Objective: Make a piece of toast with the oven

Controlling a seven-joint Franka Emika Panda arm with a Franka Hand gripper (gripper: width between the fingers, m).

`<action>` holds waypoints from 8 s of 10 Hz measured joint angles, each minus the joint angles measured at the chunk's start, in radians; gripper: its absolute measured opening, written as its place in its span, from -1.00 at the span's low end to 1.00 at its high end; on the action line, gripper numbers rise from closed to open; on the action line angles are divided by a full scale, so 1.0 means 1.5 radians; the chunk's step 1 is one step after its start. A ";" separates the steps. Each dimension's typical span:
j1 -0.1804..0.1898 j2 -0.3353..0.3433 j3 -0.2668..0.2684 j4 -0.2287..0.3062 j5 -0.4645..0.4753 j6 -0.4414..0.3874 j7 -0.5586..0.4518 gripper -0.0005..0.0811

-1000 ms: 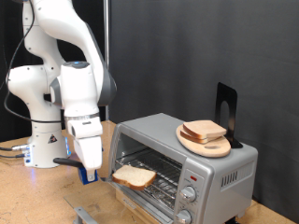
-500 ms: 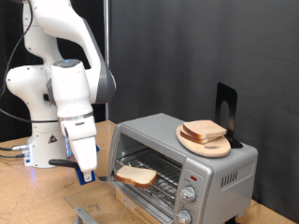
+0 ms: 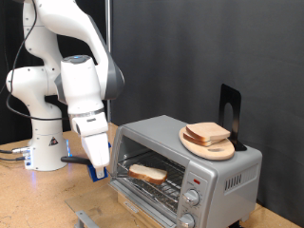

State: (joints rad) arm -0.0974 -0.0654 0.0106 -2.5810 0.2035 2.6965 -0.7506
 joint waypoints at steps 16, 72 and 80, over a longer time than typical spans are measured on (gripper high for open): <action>-0.028 -0.044 -0.007 -0.077 0.008 -0.027 -0.055 0.21; 0.080 -0.280 0.137 -0.038 0.515 -0.273 0.048 0.99; 0.064 -0.343 -0.015 -0.055 0.734 -0.355 0.010 0.99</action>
State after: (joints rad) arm -0.0016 -0.5792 -0.0121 -2.6636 1.3052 2.1637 -0.7356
